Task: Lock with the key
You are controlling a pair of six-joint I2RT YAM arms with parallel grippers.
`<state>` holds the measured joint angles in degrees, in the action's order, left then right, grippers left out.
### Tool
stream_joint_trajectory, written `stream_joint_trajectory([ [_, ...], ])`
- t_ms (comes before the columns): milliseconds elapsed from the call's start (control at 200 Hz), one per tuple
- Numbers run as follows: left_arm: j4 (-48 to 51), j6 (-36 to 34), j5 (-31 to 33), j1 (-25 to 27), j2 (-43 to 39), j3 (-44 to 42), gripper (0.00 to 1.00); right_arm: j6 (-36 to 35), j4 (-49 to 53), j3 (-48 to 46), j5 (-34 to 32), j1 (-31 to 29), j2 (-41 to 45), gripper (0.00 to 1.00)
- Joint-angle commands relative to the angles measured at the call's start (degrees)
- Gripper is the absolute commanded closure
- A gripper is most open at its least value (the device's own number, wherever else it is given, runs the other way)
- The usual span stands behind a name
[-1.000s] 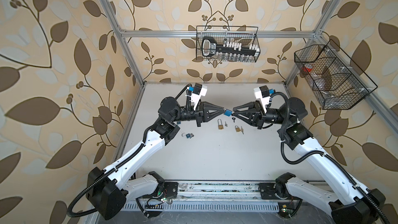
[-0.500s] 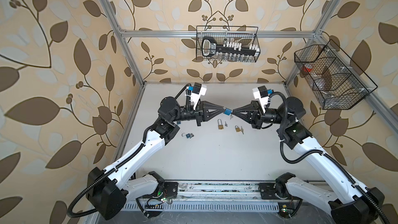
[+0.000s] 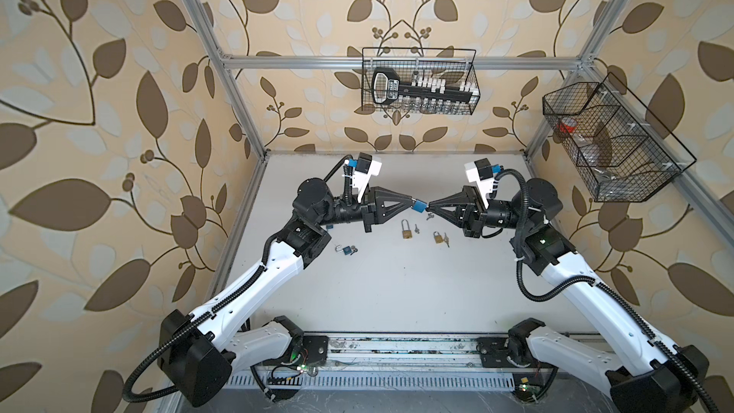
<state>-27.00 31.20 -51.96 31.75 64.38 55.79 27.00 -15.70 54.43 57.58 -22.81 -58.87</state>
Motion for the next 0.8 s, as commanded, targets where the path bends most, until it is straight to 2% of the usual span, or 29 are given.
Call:
stream_joint_trajectory([
  [0,0.8,-2.2,3.7,0.0,-2.4,1.2,1.0,-2.2,0.6,-0.6,-0.3,-0.4,1.9,1.0],
  [531,7.5,-4.2,3.1,-2.7,-6.7,1.3,1.0,-5.7,4.0,-1.7,-2.7,-0.4,4.2,1.0],
  [701,16.6,-8.8,4.4,-3.3,-8.9,2.0,1.0,-7.2,5.9,-2.7,-9.6,-0.3,6.5,1.0],
  [796,26.2,-13.6,6.7,-3.4,-10.3,3.4,1.0,-7.1,5.2,-4.3,-14.9,-0.2,8.7,1.0],
])
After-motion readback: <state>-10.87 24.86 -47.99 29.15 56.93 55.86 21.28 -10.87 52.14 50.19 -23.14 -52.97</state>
